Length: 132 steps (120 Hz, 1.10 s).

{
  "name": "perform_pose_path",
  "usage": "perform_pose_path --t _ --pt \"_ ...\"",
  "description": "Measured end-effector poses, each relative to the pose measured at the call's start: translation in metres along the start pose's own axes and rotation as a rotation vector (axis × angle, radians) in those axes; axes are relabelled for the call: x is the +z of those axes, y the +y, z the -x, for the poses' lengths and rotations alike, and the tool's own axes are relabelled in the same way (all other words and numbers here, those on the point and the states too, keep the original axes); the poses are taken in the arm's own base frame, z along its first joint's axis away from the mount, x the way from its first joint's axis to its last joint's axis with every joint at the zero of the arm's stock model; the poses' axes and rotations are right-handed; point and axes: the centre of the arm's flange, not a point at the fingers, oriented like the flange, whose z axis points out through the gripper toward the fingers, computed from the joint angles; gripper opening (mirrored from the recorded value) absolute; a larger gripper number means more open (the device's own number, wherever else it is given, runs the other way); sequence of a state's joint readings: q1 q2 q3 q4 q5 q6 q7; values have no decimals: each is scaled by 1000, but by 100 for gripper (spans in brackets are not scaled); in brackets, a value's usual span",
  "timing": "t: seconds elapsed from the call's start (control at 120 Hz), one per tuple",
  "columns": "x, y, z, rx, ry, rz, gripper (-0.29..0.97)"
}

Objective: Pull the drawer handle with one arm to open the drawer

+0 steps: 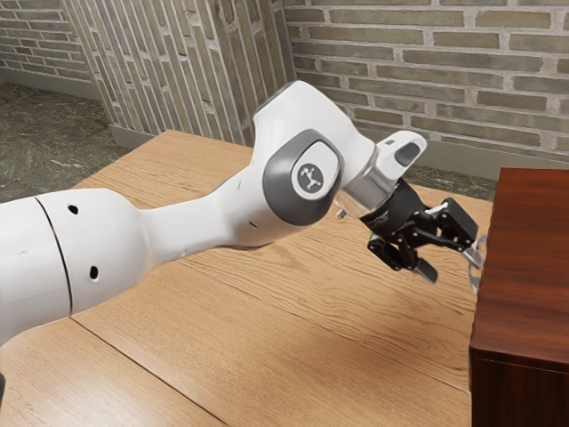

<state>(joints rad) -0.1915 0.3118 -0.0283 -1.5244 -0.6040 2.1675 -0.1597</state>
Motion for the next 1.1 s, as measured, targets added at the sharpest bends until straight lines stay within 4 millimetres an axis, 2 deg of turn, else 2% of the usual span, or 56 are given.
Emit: perform_pose_path --t 0.375,0.542,0.717,1.1 --pt "-8 -10 5 -20 -2 -9 44" --pt "-22 -17 11 -33 7 -15 42" --pt "-26 -27 12 -48 10 -26 42" --pt "-49 -50 18 -85 28 -39 42"
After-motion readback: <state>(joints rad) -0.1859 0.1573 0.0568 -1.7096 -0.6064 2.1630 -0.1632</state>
